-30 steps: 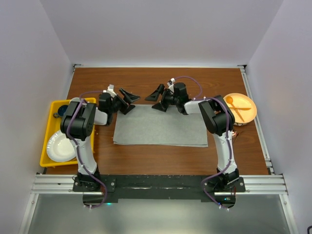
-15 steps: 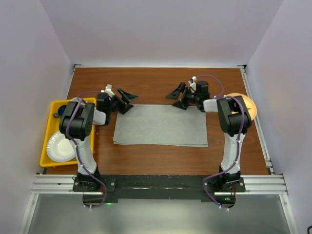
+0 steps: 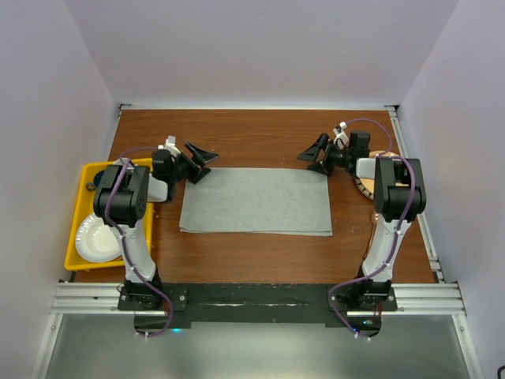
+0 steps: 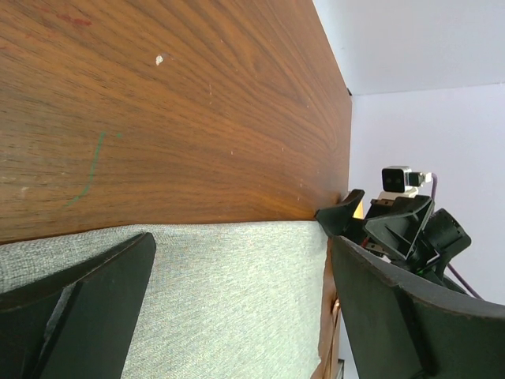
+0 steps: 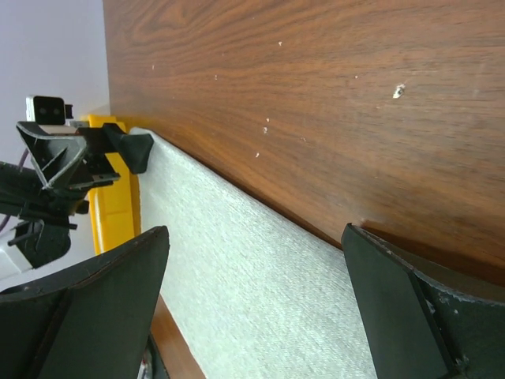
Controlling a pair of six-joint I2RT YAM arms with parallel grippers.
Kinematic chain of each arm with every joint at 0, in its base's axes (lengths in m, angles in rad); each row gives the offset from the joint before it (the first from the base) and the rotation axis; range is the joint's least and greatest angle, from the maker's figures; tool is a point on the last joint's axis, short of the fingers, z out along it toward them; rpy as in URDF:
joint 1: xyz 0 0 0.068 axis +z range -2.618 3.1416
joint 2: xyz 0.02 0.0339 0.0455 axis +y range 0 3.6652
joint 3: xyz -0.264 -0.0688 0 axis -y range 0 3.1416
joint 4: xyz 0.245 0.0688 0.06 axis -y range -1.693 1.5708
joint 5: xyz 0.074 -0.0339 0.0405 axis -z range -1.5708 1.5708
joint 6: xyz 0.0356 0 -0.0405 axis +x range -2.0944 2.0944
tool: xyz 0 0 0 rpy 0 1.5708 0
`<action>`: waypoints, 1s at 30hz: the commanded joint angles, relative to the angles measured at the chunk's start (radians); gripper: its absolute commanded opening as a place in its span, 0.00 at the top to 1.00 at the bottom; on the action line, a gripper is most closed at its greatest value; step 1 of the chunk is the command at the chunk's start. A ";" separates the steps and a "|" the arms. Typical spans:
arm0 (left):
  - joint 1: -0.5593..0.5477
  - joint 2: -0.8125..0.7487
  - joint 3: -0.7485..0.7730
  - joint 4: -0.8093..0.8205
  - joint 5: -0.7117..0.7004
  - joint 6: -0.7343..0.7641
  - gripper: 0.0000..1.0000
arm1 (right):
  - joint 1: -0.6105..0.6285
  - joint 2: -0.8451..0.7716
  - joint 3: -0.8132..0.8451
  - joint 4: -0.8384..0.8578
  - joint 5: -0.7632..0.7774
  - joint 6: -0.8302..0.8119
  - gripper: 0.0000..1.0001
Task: Fold the napkin into a case and place the utensils inside
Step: Smooth out the rectangle-folded napkin at the center of the board.
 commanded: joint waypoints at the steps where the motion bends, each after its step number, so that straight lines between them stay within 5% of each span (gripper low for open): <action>1: 0.019 0.031 -0.003 -0.061 -0.020 0.070 0.00 | -0.024 0.032 -0.047 -0.137 0.090 -0.124 0.02; 9: 0.025 0.058 0.035 0.007 0.078 0.078 0.00 | -0.045 -0.012 -0.036 -0.175 0.093 -0.198 0.02; 15: 0.013 -0.065 0.078 0.001 0.197 0.108 0.00 | -0.030 -0.155 0.019 -0.222 0.043 -0.173 0.02; 30: 0.025 -0.027 0.108 -0.160 0.080 0.200 0.00 | 0.078 -0.108 0.088 -0.393 0.109 -0.350 0.02</action>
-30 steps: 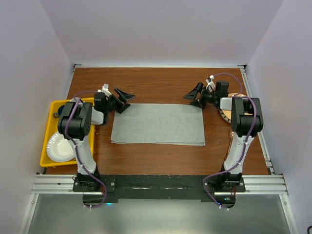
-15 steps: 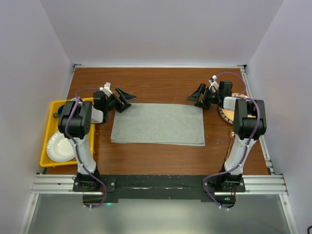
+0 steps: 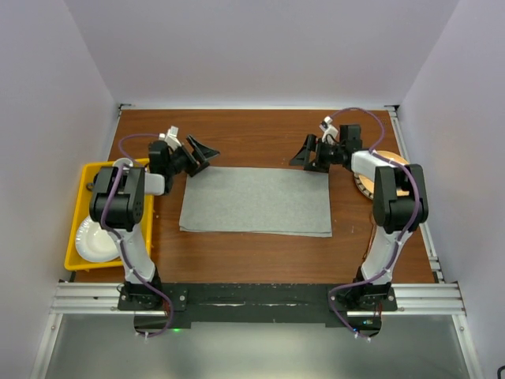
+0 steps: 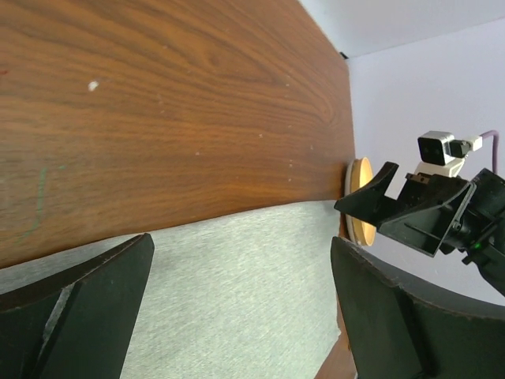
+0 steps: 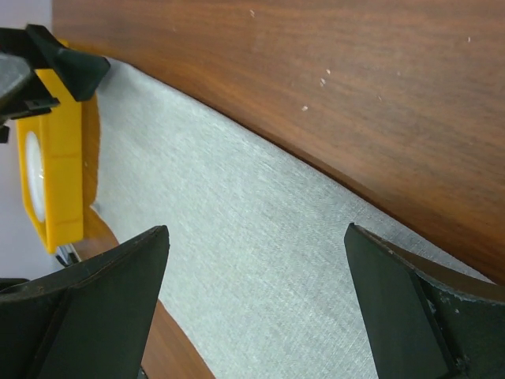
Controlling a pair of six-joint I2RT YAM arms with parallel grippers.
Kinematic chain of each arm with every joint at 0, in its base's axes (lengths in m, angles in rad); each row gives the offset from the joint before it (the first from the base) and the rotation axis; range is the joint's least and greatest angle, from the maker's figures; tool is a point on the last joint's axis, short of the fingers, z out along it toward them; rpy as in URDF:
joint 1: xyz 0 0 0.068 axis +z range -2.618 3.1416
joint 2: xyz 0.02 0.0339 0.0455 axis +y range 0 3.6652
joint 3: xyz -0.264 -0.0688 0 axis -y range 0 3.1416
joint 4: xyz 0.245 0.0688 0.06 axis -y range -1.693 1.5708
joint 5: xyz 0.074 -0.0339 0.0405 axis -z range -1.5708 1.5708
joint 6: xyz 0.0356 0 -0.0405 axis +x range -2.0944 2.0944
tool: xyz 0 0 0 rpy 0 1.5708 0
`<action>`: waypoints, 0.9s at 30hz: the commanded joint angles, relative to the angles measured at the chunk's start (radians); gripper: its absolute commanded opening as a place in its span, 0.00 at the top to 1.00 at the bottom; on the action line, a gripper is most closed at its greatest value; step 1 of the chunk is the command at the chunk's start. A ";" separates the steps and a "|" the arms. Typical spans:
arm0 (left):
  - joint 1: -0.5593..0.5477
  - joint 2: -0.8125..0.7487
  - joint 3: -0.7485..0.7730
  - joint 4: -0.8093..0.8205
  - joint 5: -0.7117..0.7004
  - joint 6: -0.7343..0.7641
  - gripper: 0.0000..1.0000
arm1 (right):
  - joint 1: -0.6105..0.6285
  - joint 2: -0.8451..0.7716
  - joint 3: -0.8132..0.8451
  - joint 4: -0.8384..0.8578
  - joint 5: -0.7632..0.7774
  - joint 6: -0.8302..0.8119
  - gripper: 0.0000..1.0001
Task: Fold the napkin into a case and place the utensils inside
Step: Smooth out the rectangle-folded napkin at the center of the board.
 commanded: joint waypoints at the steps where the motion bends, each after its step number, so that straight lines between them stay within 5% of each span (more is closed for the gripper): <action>1: 0.011 0.041 0.034 -0.037 -0.042 0.053 0.00 | -0.008 0.055 0.032 -0.079 0.045 -0.085 0.02; 11: 0.005 0.164 0.227 -0.305 -0.082 0.275 0.00 | -0.014 0.024 -0.081 -0.206 0.116 -0.209 0.04; 17: -0.081 0.248 0.549 -0.570 -0.036 0.521 0.00 | 0.050 -0.134 -0.227 -0.316 0.068 -0.189 0.05; 22: -0.153 0.176 0.708 -0.807 -0.065 0.778 0.00 | 0.099 -0.282 -0.299 -0.359 0.019 -0.137 0.06; 27: -0.152 0.077 0.780 -1.072 -0.216 1.045 0.00 | 0.101 -0.341 -0.196 -0.419 0.041 -0.217 0.07</action>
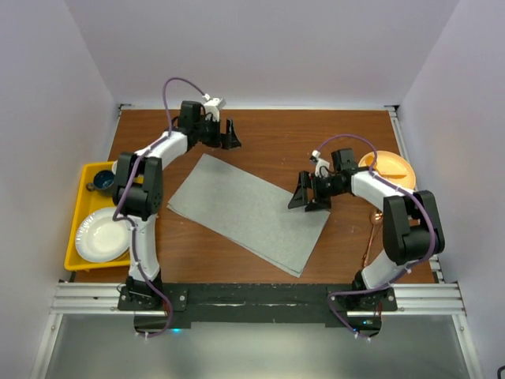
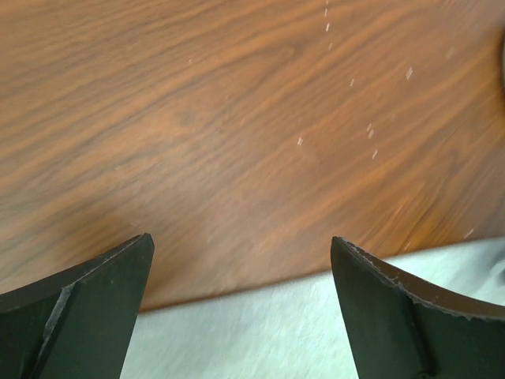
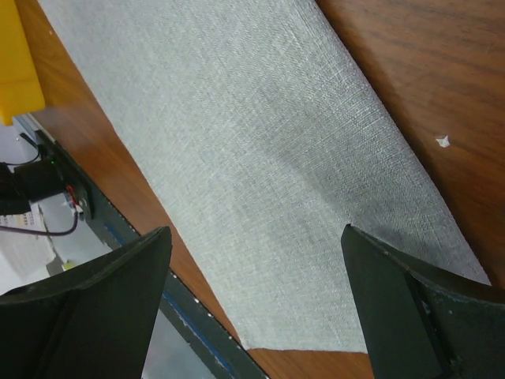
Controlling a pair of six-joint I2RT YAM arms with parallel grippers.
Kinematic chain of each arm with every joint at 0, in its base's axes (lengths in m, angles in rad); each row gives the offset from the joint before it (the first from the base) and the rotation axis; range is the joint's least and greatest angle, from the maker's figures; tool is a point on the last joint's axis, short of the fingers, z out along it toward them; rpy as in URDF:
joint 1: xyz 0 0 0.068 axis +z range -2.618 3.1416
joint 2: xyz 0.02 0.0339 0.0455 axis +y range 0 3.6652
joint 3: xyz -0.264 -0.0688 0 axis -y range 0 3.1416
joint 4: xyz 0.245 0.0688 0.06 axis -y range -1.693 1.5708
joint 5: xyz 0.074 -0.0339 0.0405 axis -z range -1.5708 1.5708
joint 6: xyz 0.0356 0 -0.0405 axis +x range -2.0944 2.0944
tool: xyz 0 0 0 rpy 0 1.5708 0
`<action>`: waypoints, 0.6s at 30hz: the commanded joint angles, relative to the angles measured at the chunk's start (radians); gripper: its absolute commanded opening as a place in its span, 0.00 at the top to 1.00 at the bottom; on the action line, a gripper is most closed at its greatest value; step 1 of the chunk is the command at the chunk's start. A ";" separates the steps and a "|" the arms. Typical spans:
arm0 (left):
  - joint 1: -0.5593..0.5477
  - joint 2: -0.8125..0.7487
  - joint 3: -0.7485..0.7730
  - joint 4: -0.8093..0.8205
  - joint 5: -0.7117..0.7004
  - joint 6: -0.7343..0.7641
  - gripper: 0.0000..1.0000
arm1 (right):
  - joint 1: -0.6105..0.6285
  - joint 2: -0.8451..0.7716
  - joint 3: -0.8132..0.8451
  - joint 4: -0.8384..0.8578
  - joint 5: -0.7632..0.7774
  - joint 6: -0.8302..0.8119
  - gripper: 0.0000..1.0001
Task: Fold the napkin into a case and place the utensils inside
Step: Smooth out the rectangle-folded napkin at the center of the board.
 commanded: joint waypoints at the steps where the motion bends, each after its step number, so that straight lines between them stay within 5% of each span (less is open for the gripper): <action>1: 0.019 -0.150 0.058 -0.321 -0.124 0.334 0.00 | -0.010 -0.072 0.114 -0.067 0.017 -0.076 0.07; 5: 0.018 -0.283 -0.034 -0.462 -0.063 0.510 0.00 | -0.003 -0.056 0.209 -0.087 0.092 -0.188 0.06; 12: -0.036 -0.443 -0.350 -0.474 -0.193 0.639 0.01 | 0.062 0.059 0.314 -0.182 0.153 -0.369 0.14; 16: -0.062 -0.448 -0.418 -0.442 -0.235 0.656 0.23 | 0.111 0.108 0.325 -0.182 0.212 -0.368 0.28; 17: -0.068 -0.439 -0.427 -0.434 -0.244 0.658 0.36 | 0.121 0.110 0.306 -0.173 0.218 -0.366 0.32; 18: -0.076 -0.431 -0.429 -0.428 -0.249 0.661 0.42 | 0.129 0.113 0.294 -0.165 0.230 -0.366 0.43</action>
